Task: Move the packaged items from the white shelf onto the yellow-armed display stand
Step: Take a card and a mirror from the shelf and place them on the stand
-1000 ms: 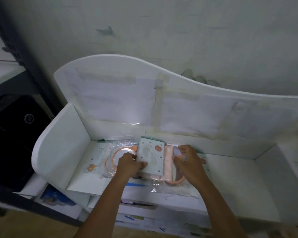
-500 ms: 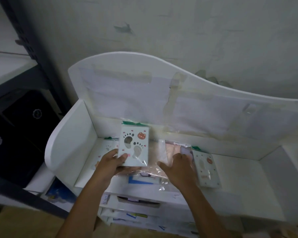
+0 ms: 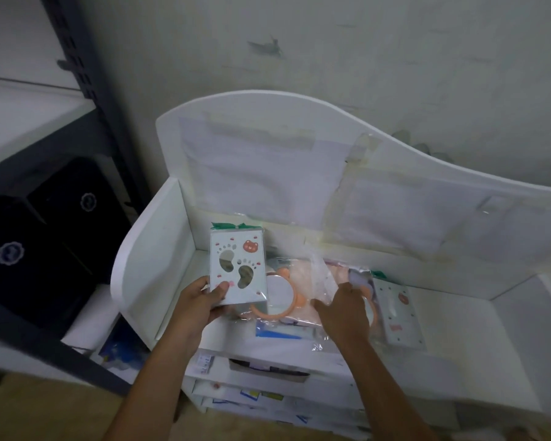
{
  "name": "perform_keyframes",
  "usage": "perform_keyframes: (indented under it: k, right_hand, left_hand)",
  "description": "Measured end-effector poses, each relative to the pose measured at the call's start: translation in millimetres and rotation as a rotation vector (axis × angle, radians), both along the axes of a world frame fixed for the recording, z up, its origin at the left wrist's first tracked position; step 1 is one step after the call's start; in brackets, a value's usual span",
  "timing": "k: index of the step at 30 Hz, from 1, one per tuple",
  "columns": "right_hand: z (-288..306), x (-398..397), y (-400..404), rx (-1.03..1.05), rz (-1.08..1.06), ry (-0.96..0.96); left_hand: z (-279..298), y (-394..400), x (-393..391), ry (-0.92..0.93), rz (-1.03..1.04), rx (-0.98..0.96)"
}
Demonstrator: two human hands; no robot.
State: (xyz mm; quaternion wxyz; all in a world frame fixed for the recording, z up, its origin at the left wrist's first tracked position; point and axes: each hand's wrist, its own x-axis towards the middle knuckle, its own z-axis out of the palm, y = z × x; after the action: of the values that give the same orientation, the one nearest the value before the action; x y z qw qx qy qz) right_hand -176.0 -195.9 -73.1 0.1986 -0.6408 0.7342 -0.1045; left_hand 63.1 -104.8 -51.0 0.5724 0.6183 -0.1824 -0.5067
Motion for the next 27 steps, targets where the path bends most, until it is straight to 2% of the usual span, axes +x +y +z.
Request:
perform_keyframes:
  k: [5,8,12,14,16,18,19,20,24,27]
  right_hand:
    - [-3,15,7,-0.049,0.023,0.043]
    - [-4,13,5,-0.051,-0.015,-0.125]
    - [10,1,-2,-0.165,-0.11,-0.353]
    - [15,-7,-4,-0.184,-0.19,-0.59]
    - [22,-15,-2,-0.149,-0.3,-0.916]
    - [28,-23,1,-0.068,-0.404,-1.226]
    - [28,-28,3,-0.013,-0.418,-1.302]
    - [27,-30,5,0.04,-0.403,-1.334]
    - [17,-26,17,0.14,-0.252,-1.091]
    - [12,-20,24,0.123,-0.24,-1.15]
  left_hand:
    - [0,-2,4,0.013,-0.009,0.007]
    - [2,3,9,0.022,-0.012,-0.009]
    - [3,9,16,0.017,-0.018,-0.019]
    - [3,11,17,0.016,-0.031,-0.02]
    - [3,11,15,0.009,-0.05,-0.016]
    - [4,9,12,0.01,-0.073,-0.019]
    - [4,9,10,0.015,-0.082,-0.022]
    - [4,8,8,0.015,-0.092,-0.024]
    - [5,7,-1,-0.006,-0.113,-0.03]
    - [7,9,-4,-0.016,-0.123,-0.027]
